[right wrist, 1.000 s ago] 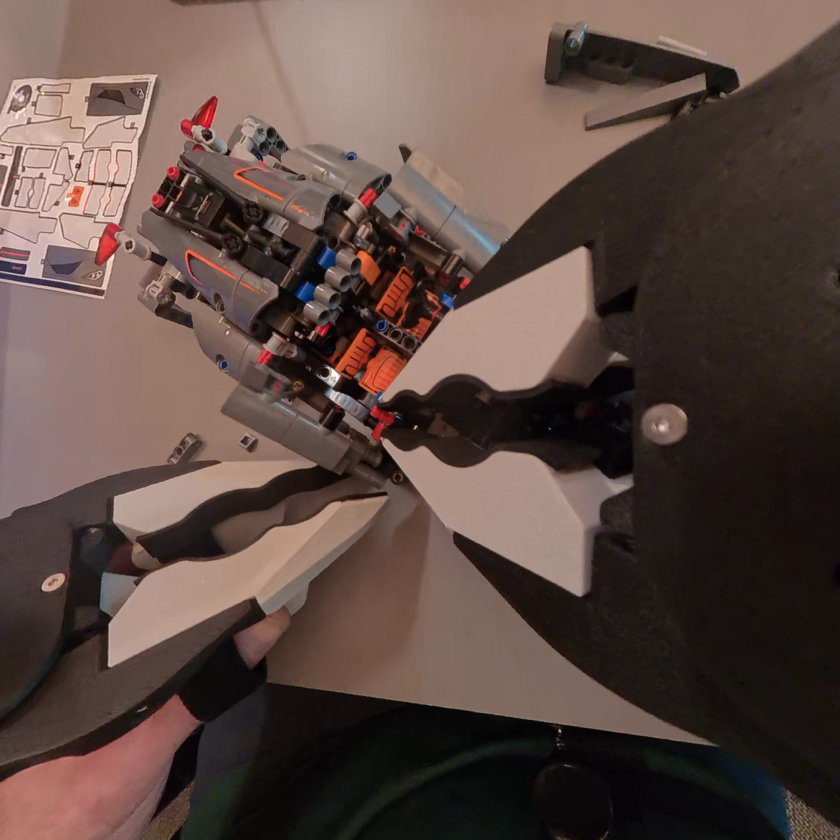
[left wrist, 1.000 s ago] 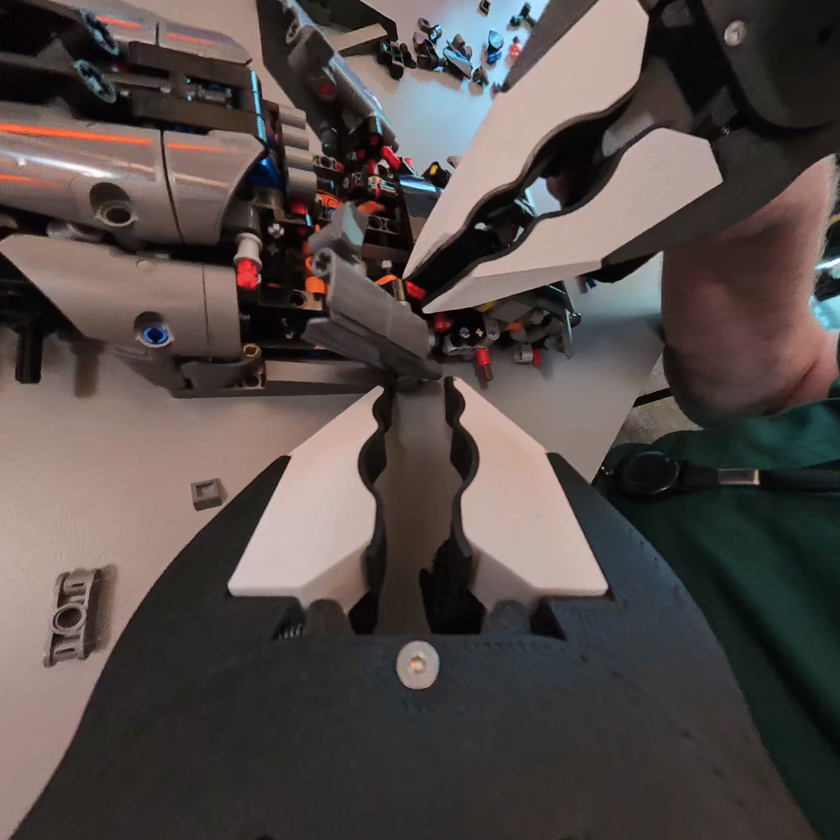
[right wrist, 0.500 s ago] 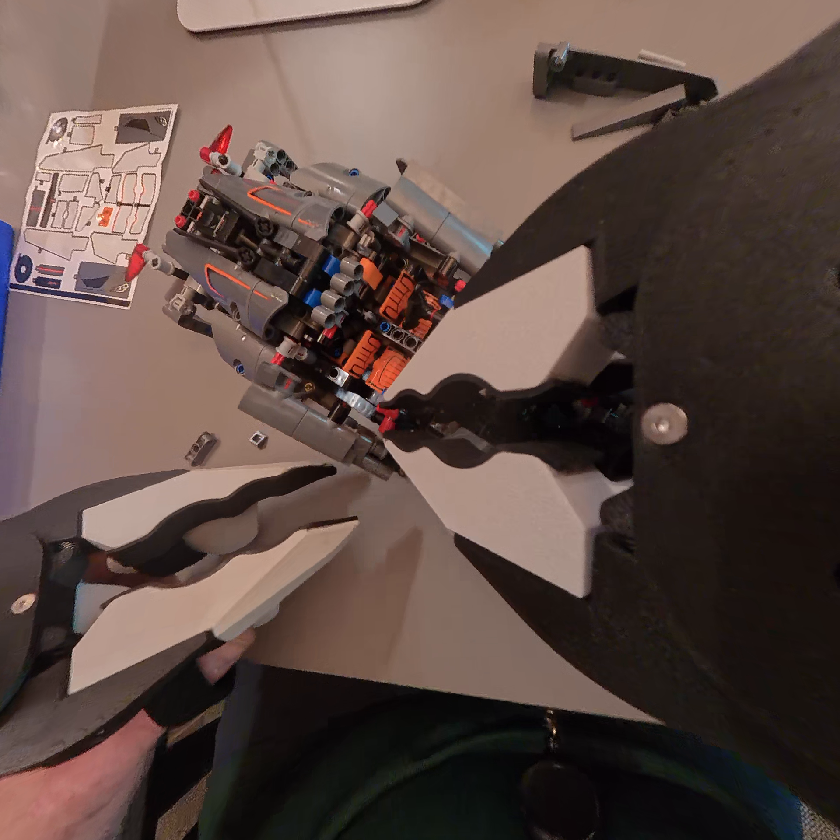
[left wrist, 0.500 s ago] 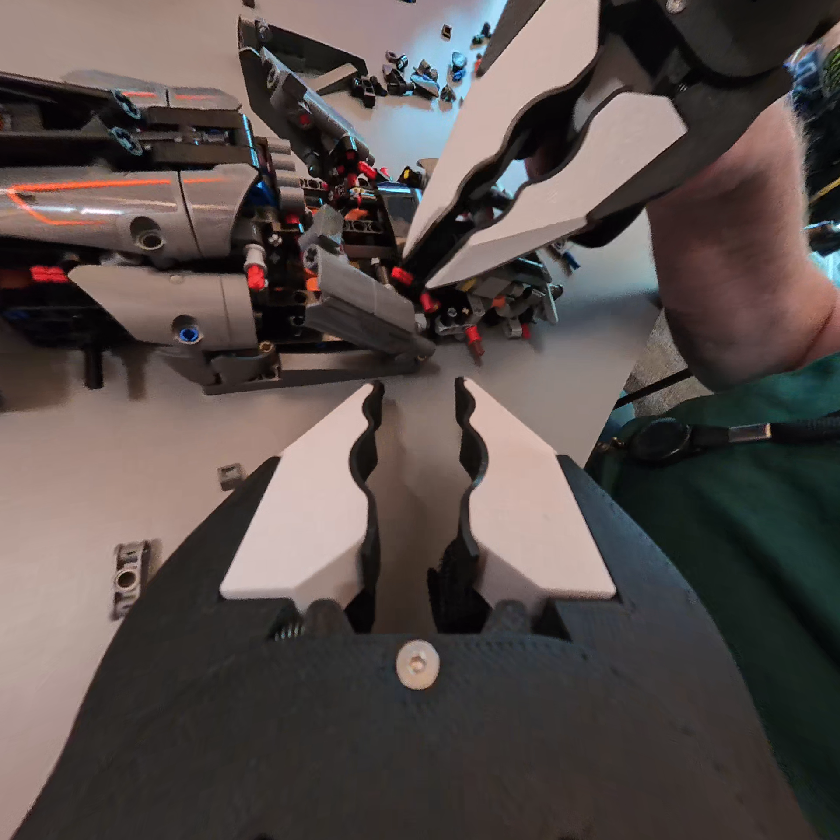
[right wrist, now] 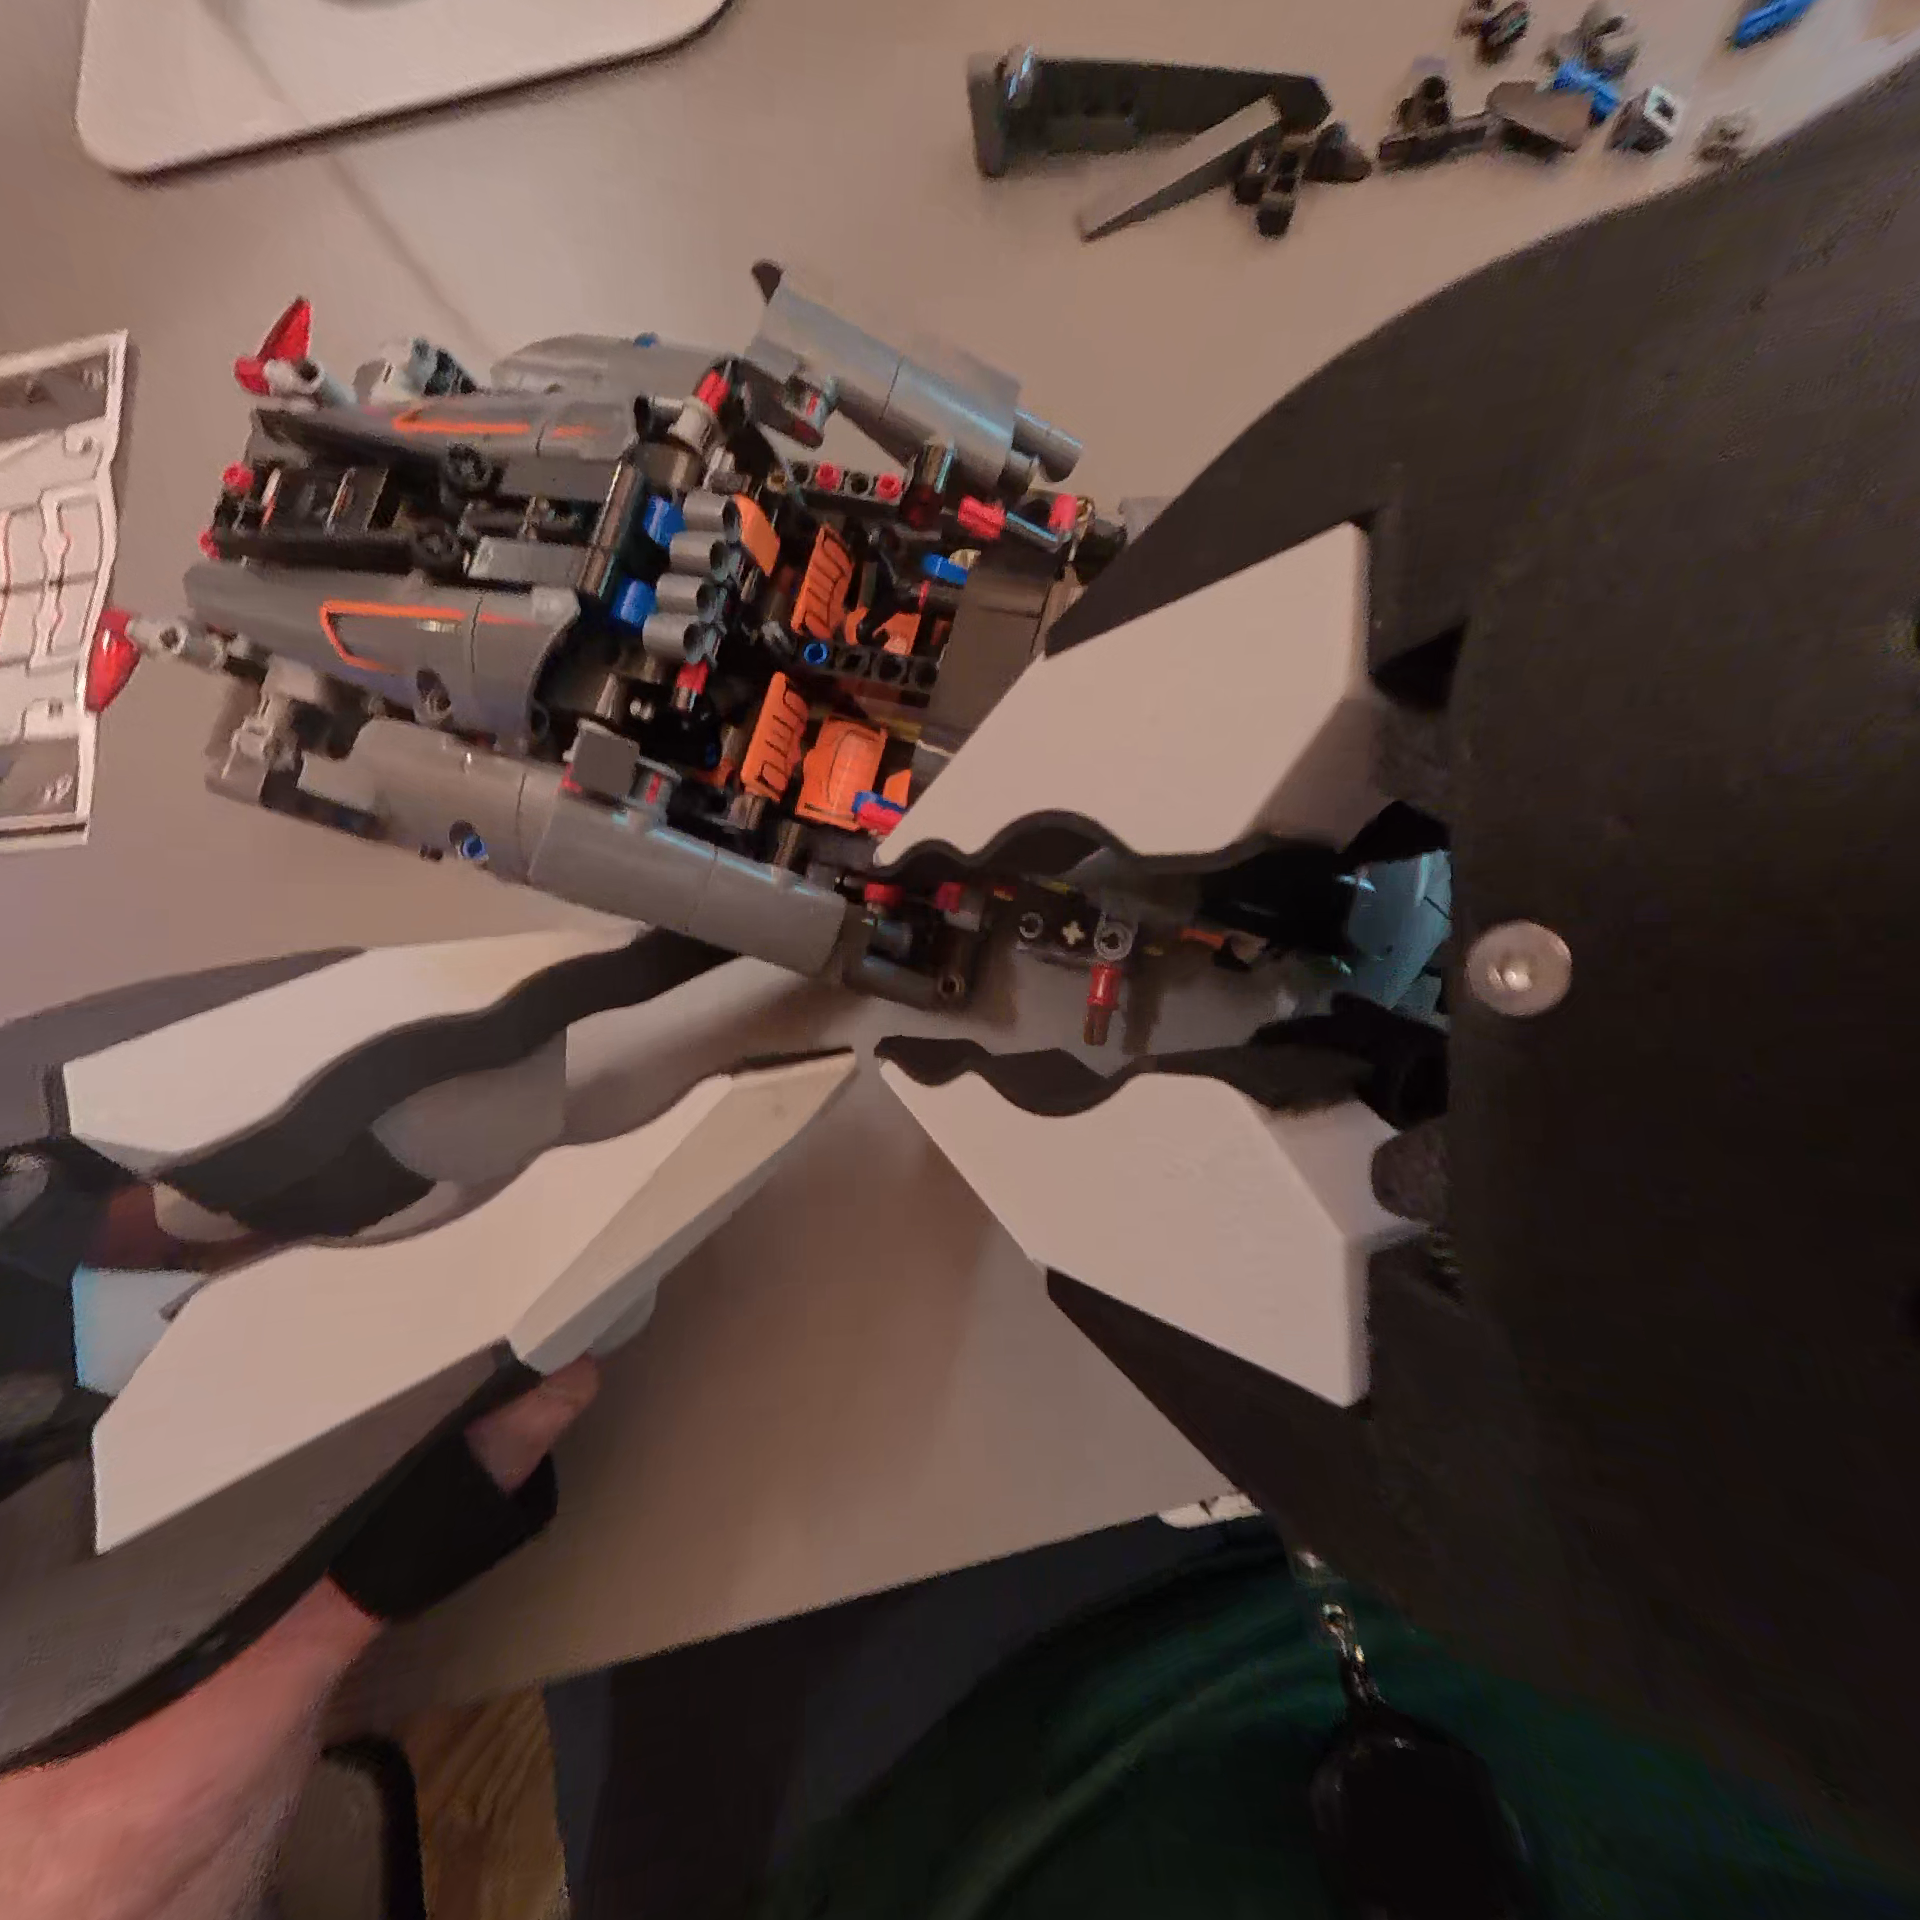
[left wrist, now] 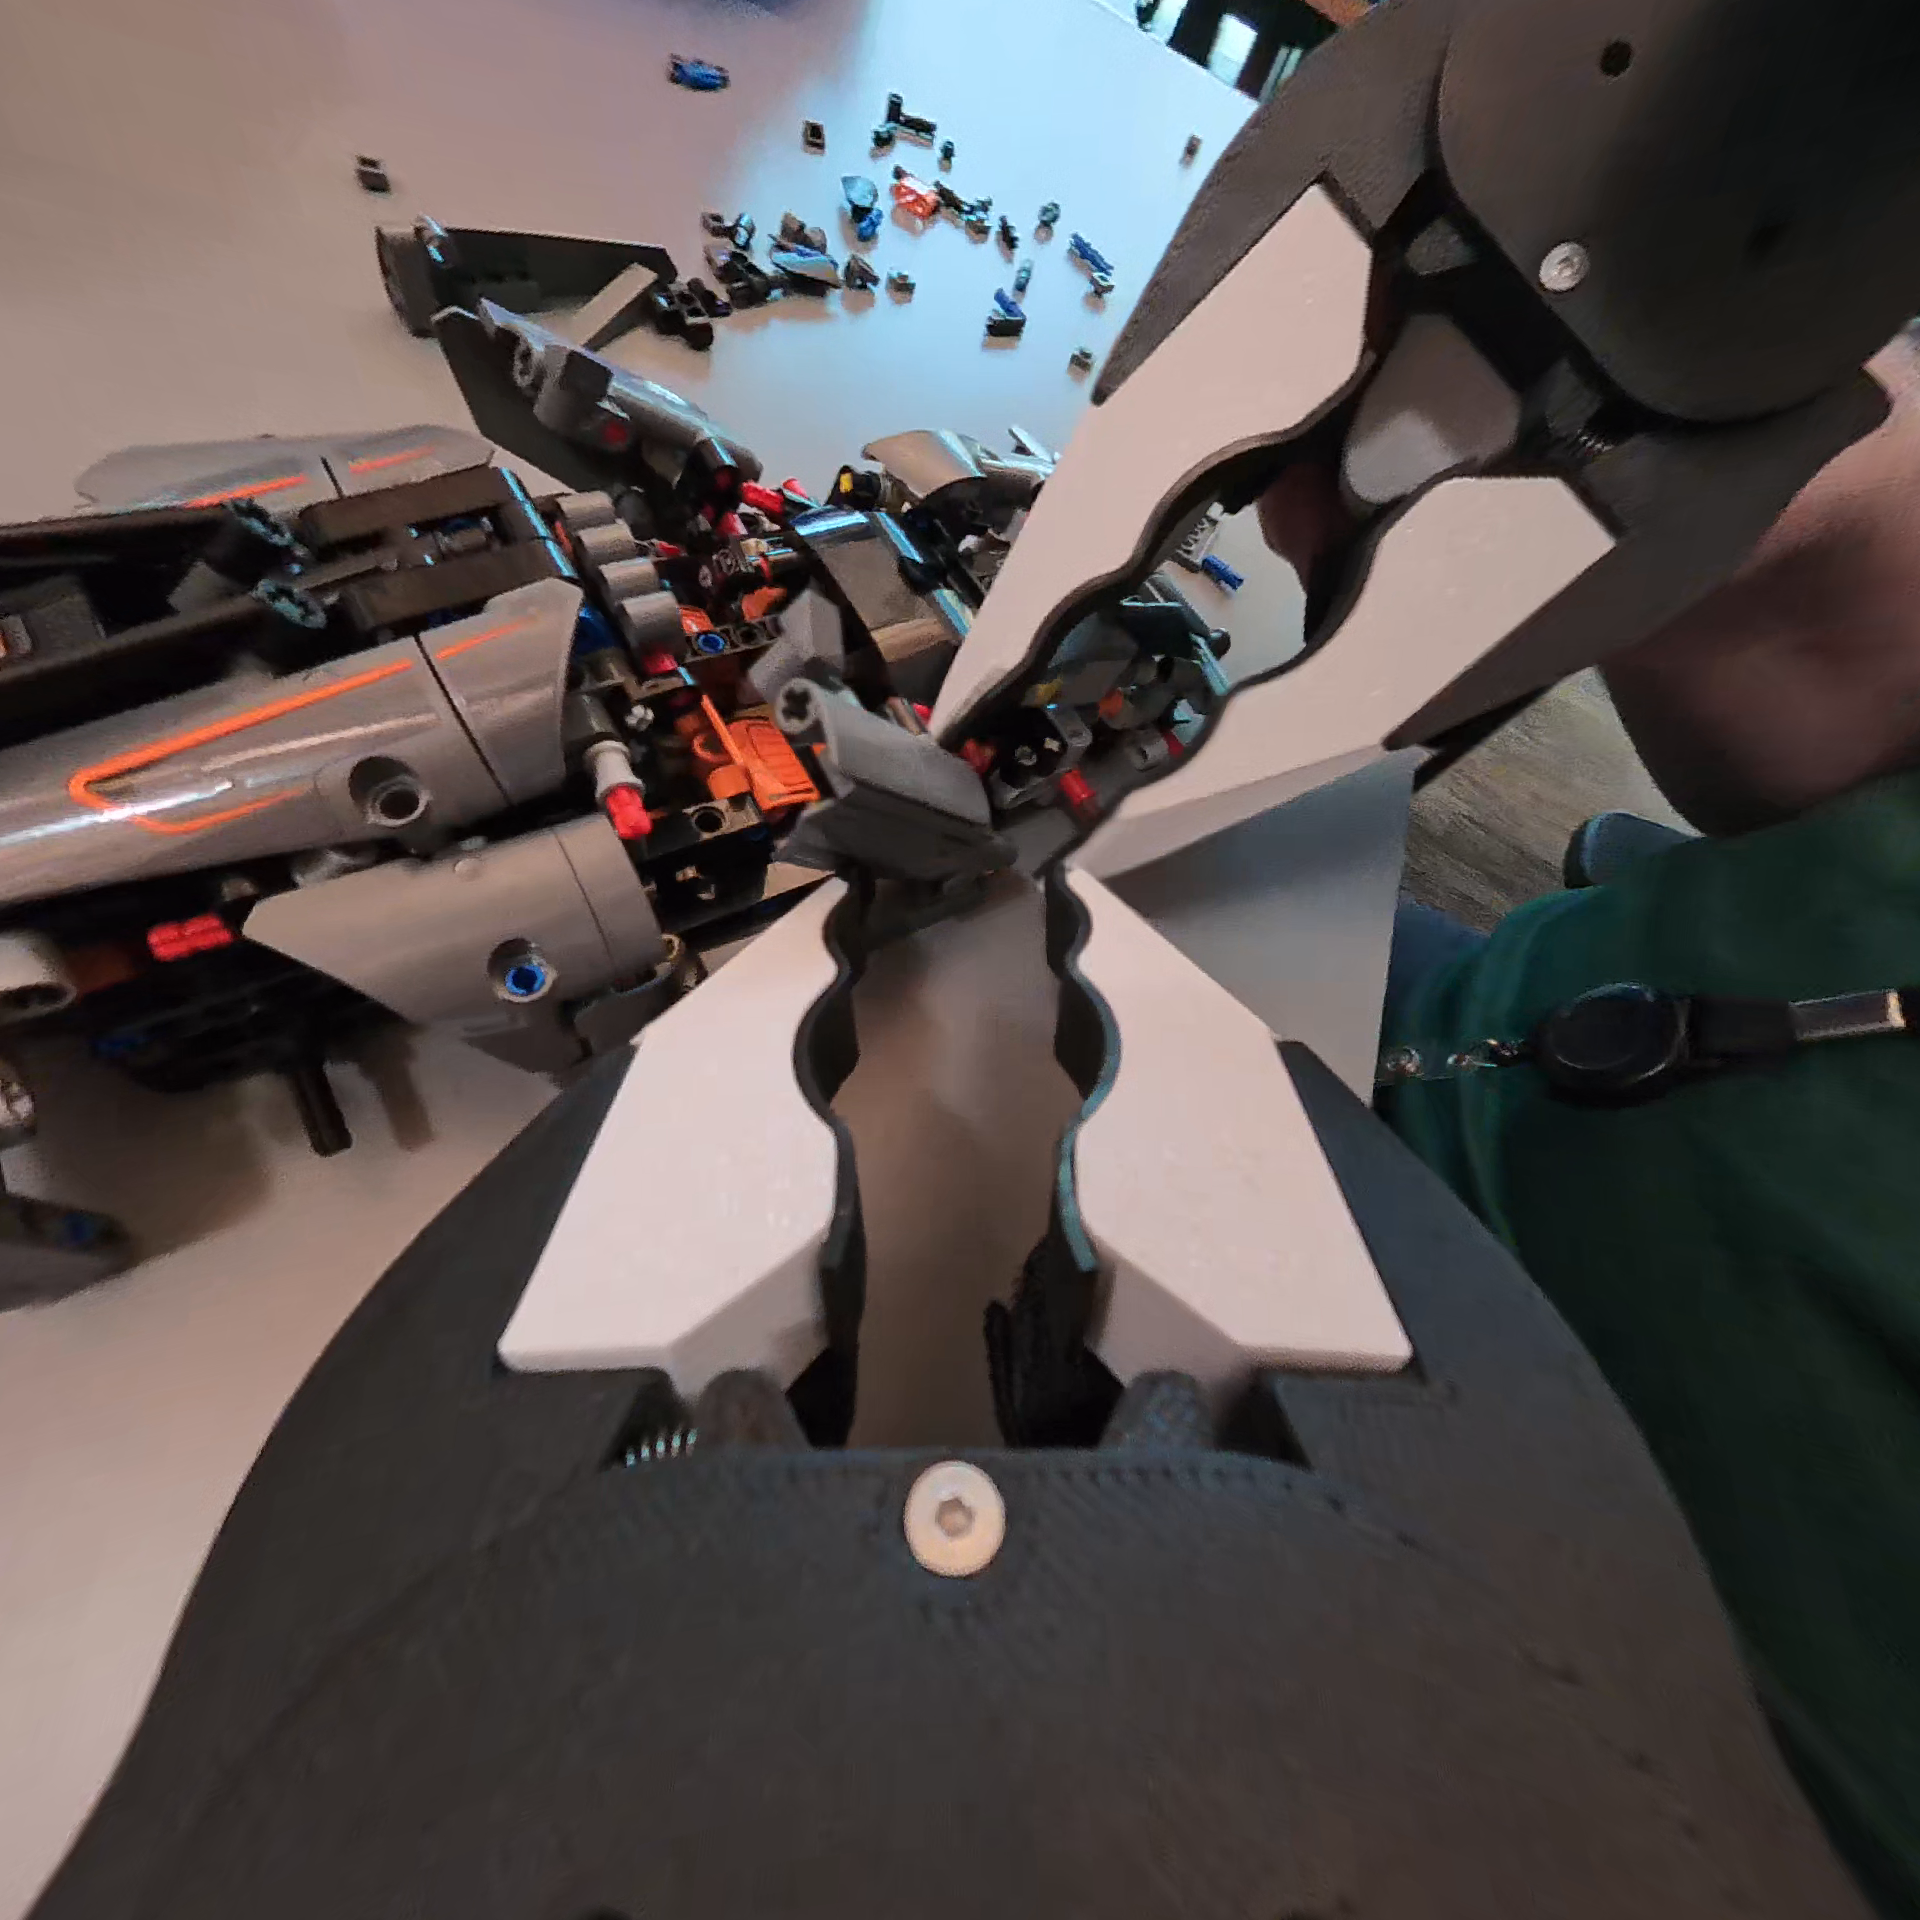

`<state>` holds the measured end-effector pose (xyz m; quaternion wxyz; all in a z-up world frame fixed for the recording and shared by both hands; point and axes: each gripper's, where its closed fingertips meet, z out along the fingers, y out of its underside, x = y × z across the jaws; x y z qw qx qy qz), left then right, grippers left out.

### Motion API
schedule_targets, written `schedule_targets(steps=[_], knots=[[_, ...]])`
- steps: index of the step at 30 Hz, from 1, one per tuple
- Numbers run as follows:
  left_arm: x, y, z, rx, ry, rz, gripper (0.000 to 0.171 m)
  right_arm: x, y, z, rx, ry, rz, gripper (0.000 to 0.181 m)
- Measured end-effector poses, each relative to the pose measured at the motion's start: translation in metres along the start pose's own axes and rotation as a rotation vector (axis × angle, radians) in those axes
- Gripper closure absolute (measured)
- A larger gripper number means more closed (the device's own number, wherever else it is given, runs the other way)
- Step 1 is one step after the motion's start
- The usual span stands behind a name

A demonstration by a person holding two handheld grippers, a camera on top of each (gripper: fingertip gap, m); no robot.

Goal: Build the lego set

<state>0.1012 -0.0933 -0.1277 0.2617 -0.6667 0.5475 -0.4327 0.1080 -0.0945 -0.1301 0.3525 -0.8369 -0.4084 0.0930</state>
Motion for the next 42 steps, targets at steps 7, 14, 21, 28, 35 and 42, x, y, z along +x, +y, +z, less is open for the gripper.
schedule_targets(steps=[7,14,21,28,35,42], knots=[[-0.006,0.002,0.001,-0.053,0.073,0.030,0.146,-0.002,0.002,0.001,-0.078,0.026,0.002,0.160],[-0.002,0.003,0.005,-0.081,0.136,0.060,0.145,0.005,0.007,0.007,-0.177,0.077,0.008,0.163],[0.003,0.013,0.014,-0.179,0.202,0.076,0.156,0.005,0.005,0.009,-0.174,0.039,0.016,0.165],[-0.003,0.016,0.018,-0.224,0.186,0.171,0.171,0.005,0.004,0.009,-0.167,-0.026,0.028,0.167],[-0.001,0.017,0.020,-0.241,0.209,0.231,0.171,0.005,0.005,0.008,-0.171,-0.066,0.030,0.167],[0.000,0.020,0.023,-0.273,0.235,0.302,0.171,0.004,0.005,0.008,-0.156,-0.137,0.053,0.168]])
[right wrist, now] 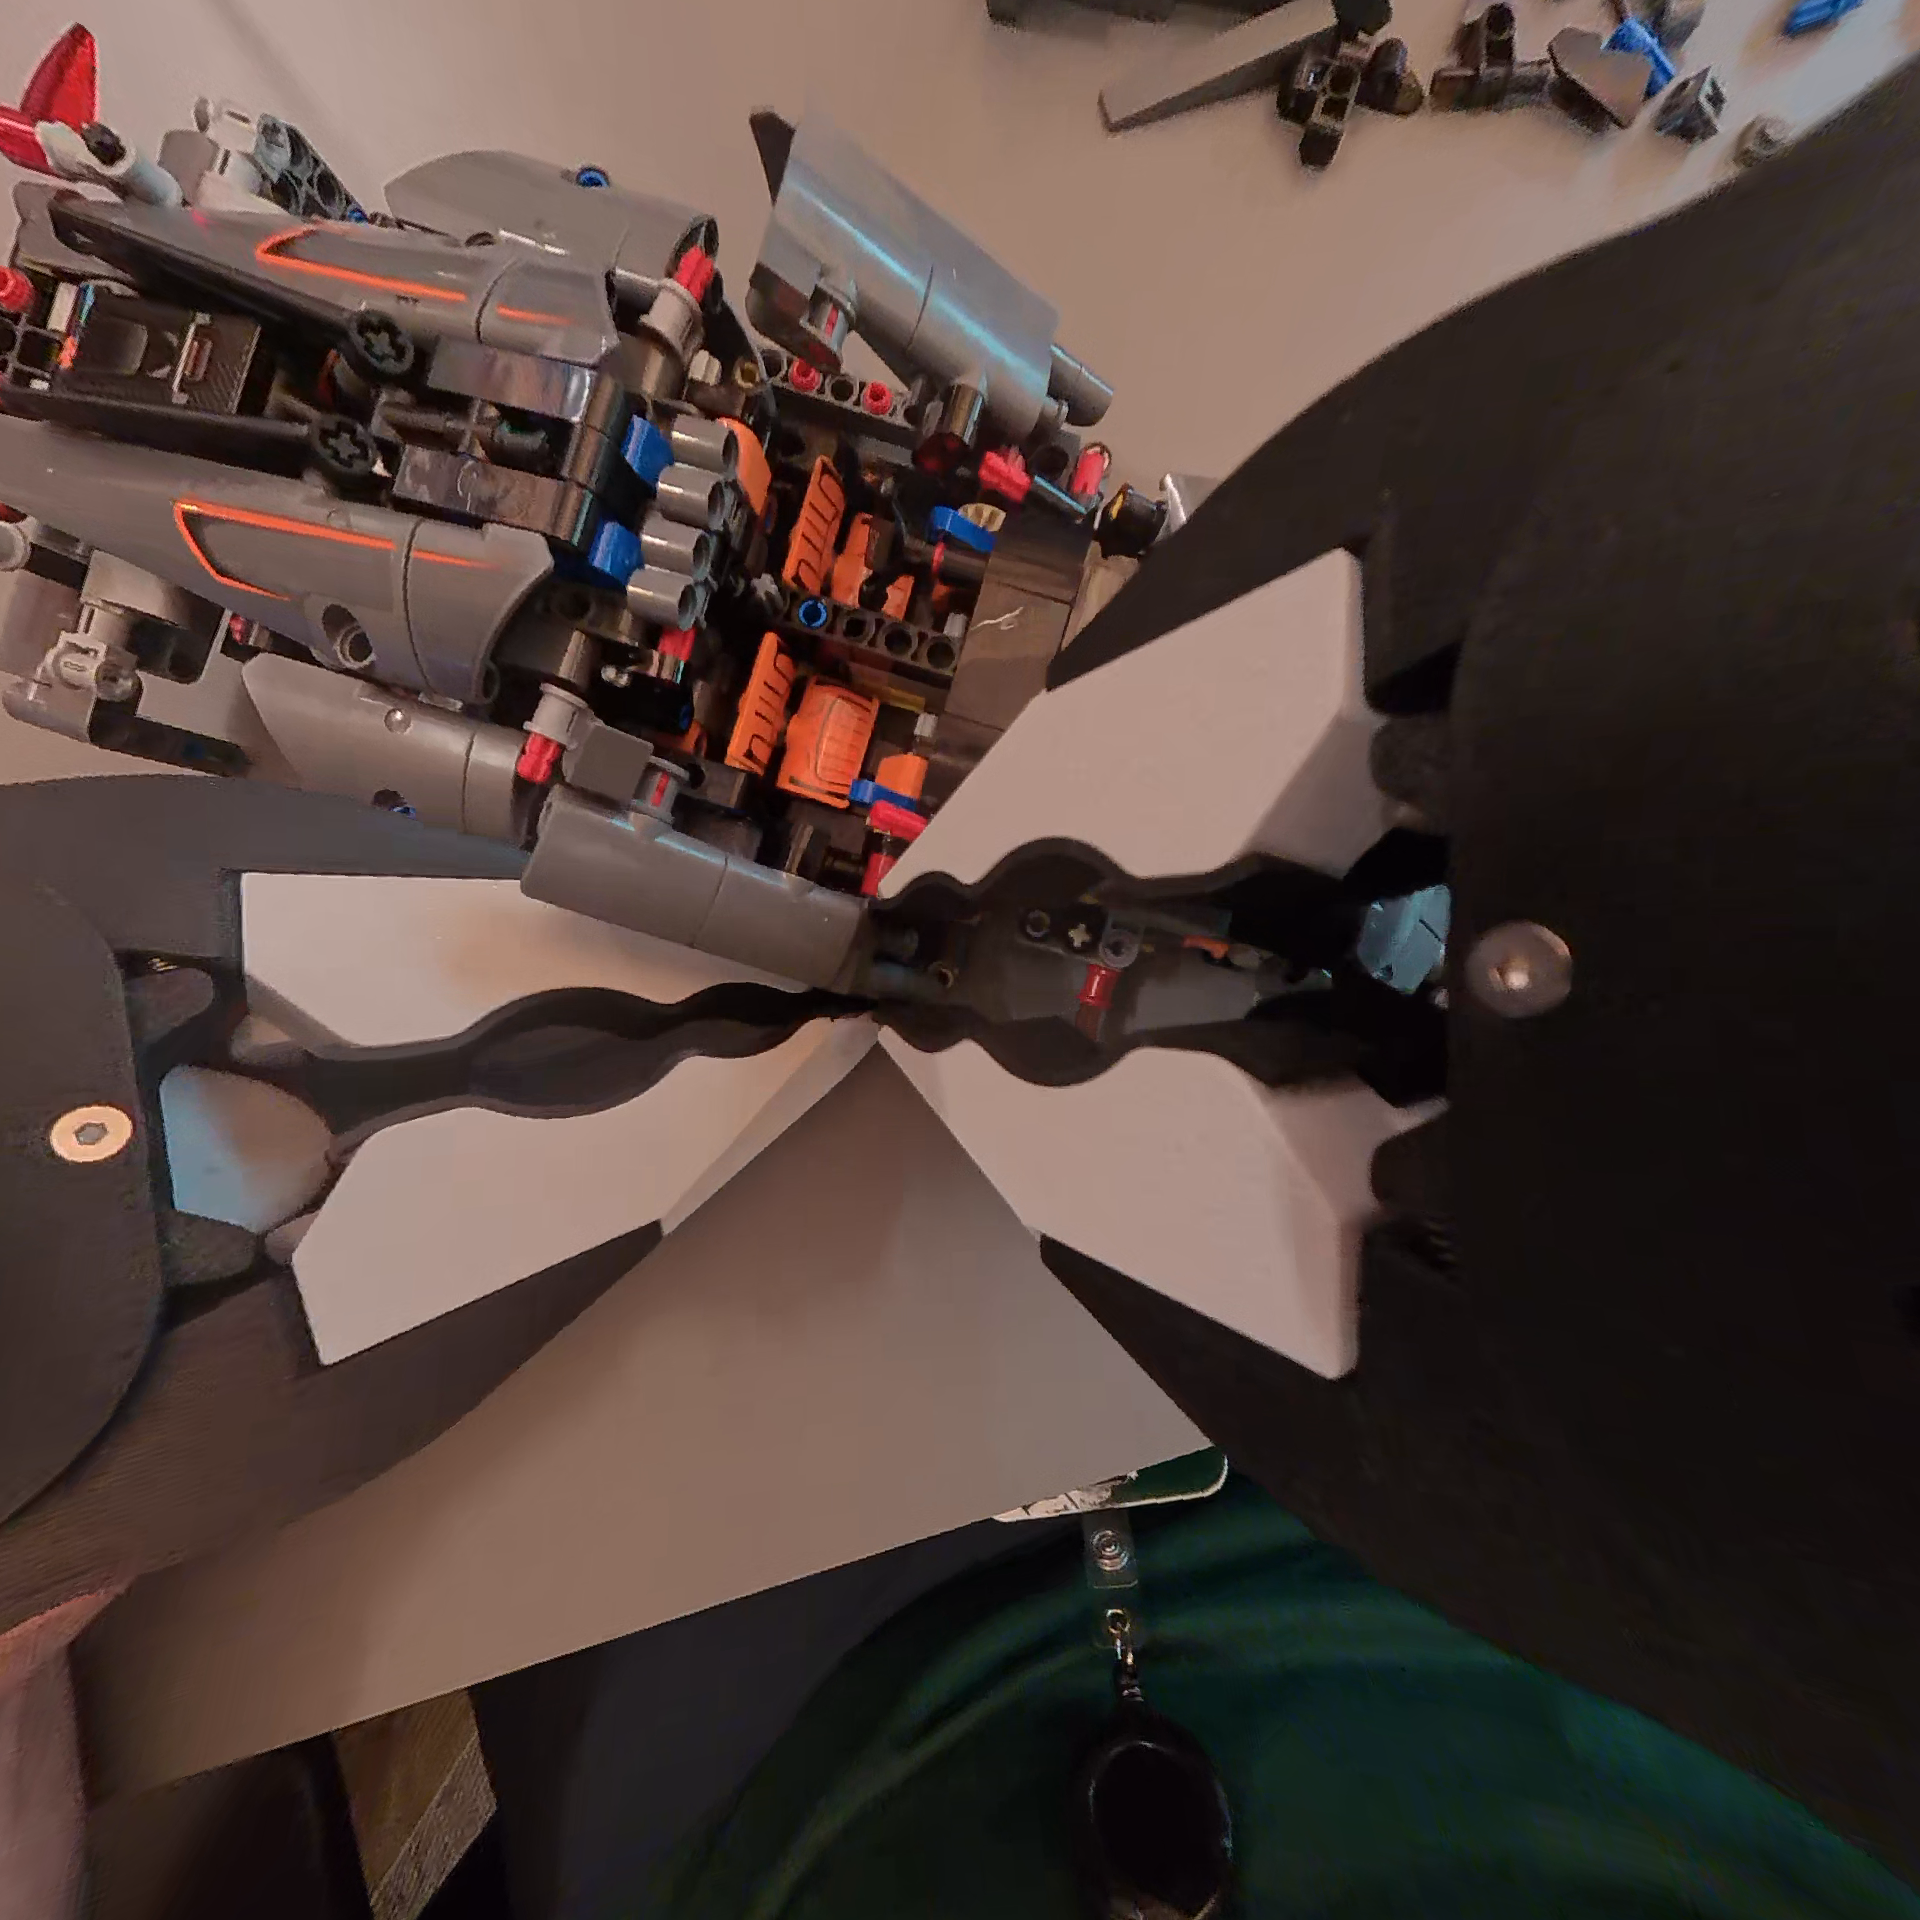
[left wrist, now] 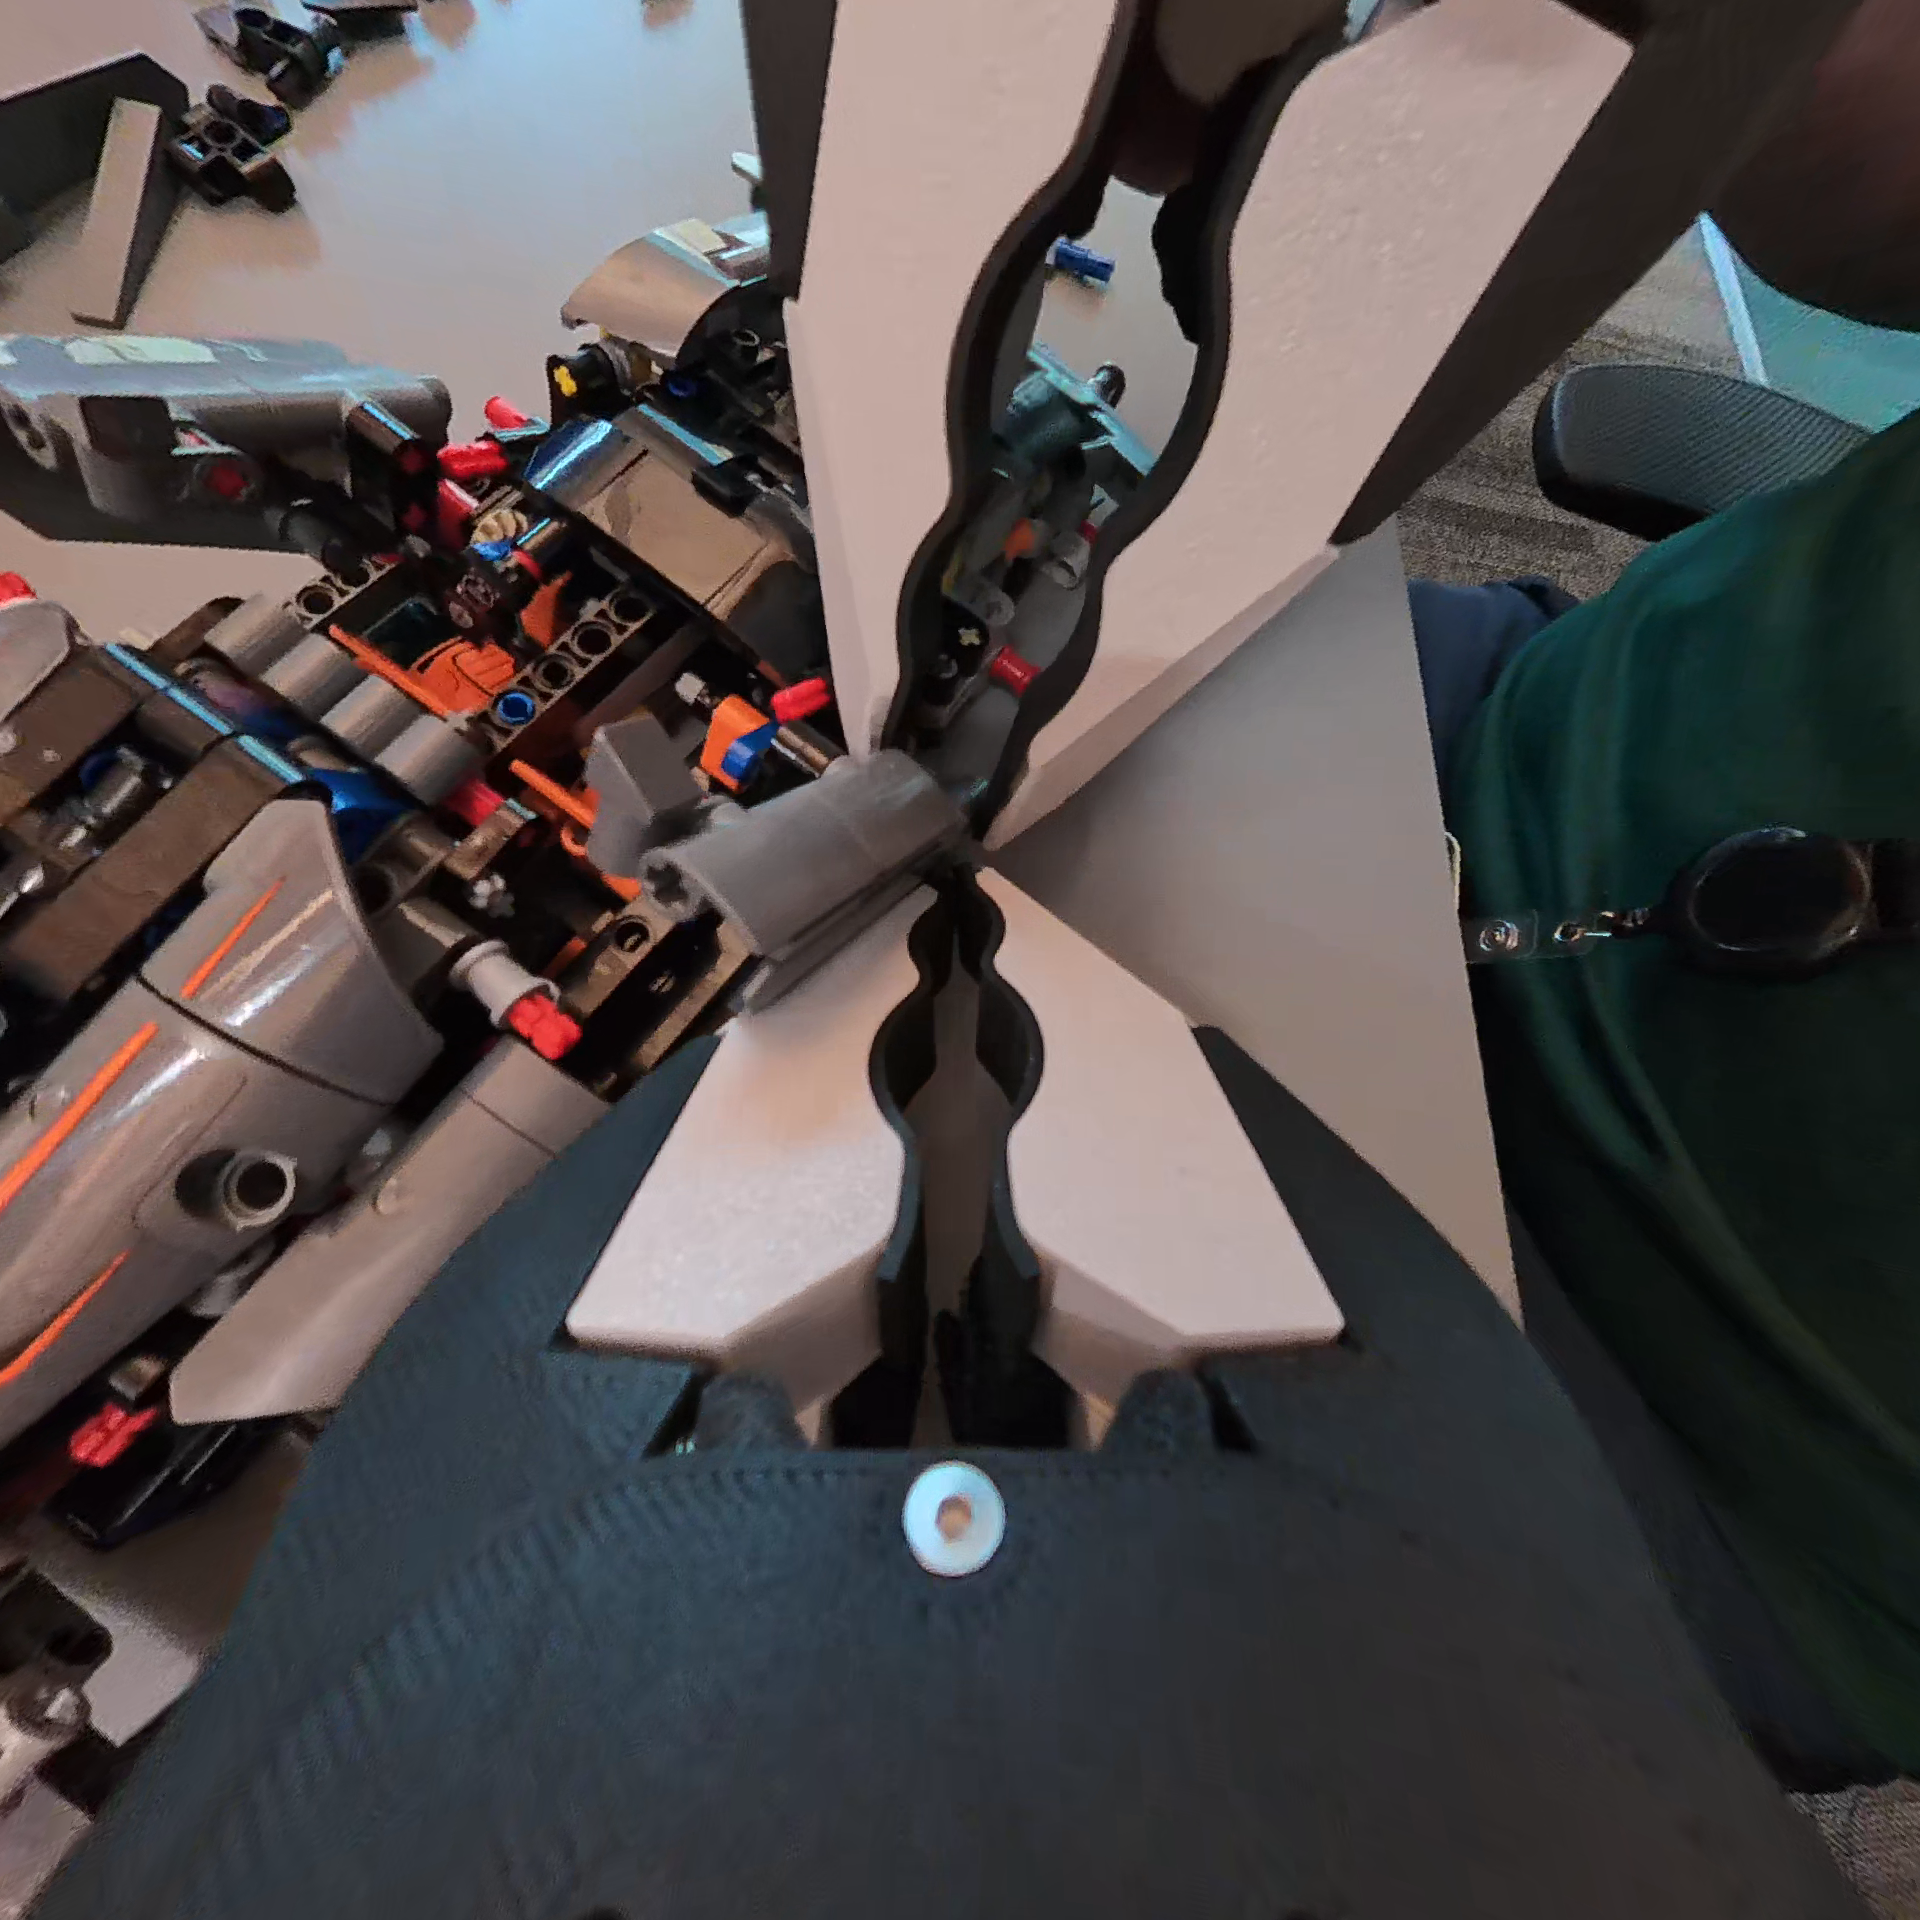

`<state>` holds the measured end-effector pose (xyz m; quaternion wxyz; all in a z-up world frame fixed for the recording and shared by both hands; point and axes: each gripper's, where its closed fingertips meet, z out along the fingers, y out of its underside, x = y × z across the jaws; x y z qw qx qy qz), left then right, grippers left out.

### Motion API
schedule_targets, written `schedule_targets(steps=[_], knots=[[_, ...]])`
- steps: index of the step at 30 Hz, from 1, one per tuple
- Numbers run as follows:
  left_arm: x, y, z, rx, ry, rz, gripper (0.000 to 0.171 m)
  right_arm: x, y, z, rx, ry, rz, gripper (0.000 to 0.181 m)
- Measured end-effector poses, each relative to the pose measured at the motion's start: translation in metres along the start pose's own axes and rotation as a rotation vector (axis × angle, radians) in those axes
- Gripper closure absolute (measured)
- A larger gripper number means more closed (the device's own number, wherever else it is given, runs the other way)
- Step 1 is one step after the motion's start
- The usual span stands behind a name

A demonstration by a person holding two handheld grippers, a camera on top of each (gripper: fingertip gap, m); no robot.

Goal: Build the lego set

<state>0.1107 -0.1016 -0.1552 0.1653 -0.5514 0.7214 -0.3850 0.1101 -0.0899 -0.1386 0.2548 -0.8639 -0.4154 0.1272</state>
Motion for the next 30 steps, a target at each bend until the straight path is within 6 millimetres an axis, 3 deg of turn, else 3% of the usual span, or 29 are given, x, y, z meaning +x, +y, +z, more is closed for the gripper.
schedule_targets(steps=[30], knots=[[0.0005,0.0068,0.0011,-0.041,-0.004,0.124,0.171,-0.0017,0.0006,0.0003,-0.011,-0.120,-0.083,0.169]])
